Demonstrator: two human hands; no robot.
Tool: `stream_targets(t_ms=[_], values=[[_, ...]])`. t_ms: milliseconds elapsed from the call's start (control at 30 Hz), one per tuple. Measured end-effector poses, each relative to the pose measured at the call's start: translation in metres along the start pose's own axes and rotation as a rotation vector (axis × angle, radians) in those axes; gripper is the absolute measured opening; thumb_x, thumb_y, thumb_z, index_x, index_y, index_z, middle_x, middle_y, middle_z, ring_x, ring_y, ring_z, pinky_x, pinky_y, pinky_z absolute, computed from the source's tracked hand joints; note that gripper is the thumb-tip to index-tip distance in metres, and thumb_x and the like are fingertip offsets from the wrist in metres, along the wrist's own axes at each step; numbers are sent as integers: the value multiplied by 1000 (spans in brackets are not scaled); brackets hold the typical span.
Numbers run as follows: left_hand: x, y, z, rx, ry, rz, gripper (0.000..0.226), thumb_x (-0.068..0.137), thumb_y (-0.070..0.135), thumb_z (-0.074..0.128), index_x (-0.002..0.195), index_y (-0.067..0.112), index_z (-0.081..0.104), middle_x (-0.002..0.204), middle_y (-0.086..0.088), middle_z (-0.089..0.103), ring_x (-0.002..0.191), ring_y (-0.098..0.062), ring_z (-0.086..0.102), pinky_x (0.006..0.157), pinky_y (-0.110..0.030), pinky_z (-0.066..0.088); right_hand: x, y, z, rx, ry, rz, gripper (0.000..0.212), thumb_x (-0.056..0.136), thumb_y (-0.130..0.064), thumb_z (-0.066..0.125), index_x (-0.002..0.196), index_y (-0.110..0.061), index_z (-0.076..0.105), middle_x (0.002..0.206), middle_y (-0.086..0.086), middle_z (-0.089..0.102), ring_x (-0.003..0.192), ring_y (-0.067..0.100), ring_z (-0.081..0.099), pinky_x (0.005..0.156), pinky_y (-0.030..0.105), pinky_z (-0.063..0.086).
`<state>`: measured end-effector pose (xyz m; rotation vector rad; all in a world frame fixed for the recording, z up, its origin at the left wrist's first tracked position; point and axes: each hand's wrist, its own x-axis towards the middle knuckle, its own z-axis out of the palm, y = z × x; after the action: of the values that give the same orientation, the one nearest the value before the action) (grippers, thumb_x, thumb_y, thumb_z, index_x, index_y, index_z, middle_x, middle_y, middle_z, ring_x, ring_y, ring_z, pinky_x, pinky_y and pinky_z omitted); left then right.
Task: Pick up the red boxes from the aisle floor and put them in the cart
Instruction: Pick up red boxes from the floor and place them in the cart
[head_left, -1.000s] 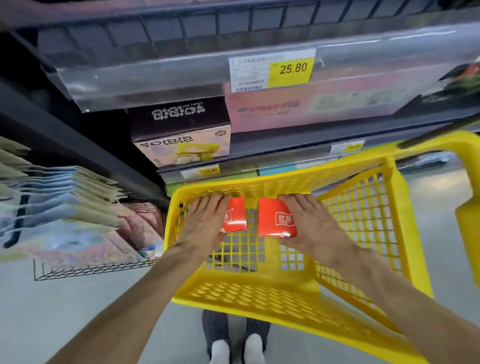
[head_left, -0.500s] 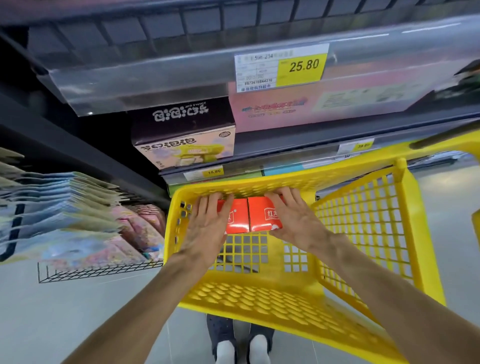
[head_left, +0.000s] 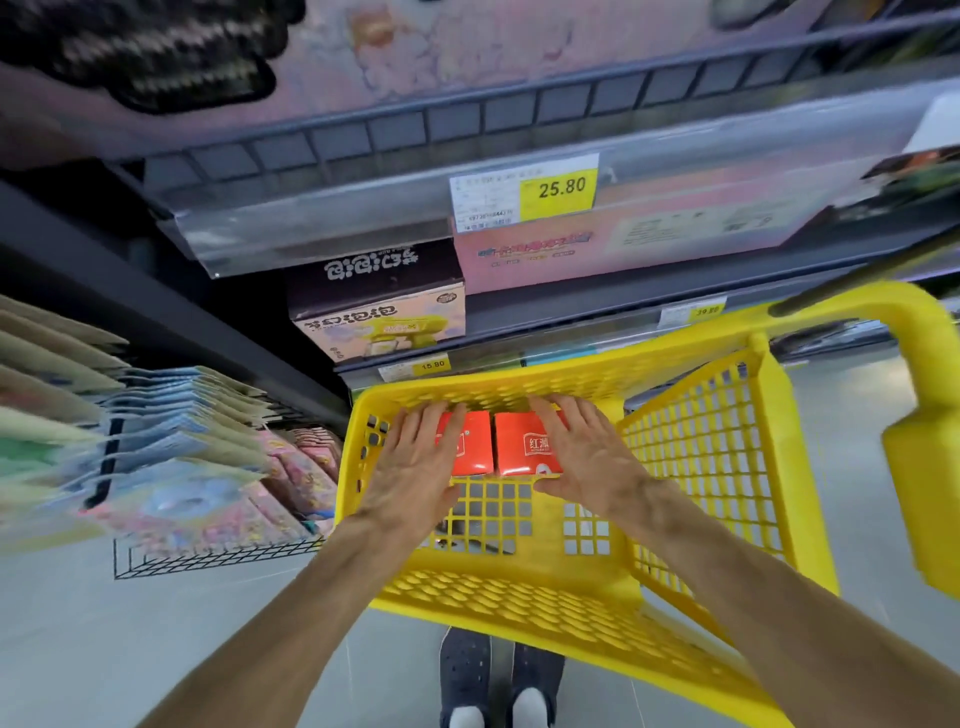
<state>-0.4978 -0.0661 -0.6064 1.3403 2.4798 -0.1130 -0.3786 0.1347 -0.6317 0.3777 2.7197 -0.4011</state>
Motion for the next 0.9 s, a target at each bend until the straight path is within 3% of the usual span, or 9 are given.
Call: stream_targets(t_ms=[133,300,433,533,600,667,767,900], values=[[-16,9,-58,-79,64,135,84,83,47,70,150,17,29,145,-7,35,133,-28,38,112,-43,35,-44,2,-66,51,20,-19,94,83,-56,68,154,-19,20,151,9,33,140,28,28,115,38,25],[-29,52,-187,-138,137,389,83,87,52,64,153,19,25,155,-4,26,143,-24,24,117,-40,26,-135,10,-188,19,72,-16,95,80,-74,42,155,-19,22,154,8,35,146,27,27,118,37,20],[-44,111,-306,-99,219,538,85,85,62,59,153,23,25,156,0,27,144,-23,25,118,-40,25,-233,22,-297,6,220,41,83,84,-62,59,149,-17,36,144,8,47,134,27,42,110,36,31],[-55,170,-385,-95,250,661,89,79,72,45,150,20,31,154,-4,32,143,-26,29,118,-40,26,-316,37,-361,0,324,146,79,81,-68,51,143,-21,43,124,6,57,120,28,53,100,37,41],[-64,219,-425,-87,267,771,92,76,73,39,149,16,35,152,-7,37,140,-27,34,116,-39,28,-377,50,-395,-18,398,223,82,82,-71,47,146,-20,41,131,8,55,125,27,50,104,32,36],[-74,272,-456,-57,296,880,93,76,73,38,149,15,35,151,-6,39,139,-27,36,115,-39,31,-438,65,-420,-37,465,335,82,85,-66,56,149,-19,38,135,9,53,125,27,49,103,30,34],[-88,356,-487,-19,336,1024,90,78,72,40,148,16,37,148,-6,41,137,-27,38,113,-39,33,-523,88,-439,-39,553,508,80,84,-58,66,147,-16,41,130,11,57,119,30,54,99,35,40],[-97,472,-509,48,367,1197,86,81,70,43,145,13,39,147,-10,44,137,-29,39,113,-41,31,-628,136,-433,-50,593,734,85,80,-72,55,147,-25,33,125,5,56,115,30,55,94,40,47]])
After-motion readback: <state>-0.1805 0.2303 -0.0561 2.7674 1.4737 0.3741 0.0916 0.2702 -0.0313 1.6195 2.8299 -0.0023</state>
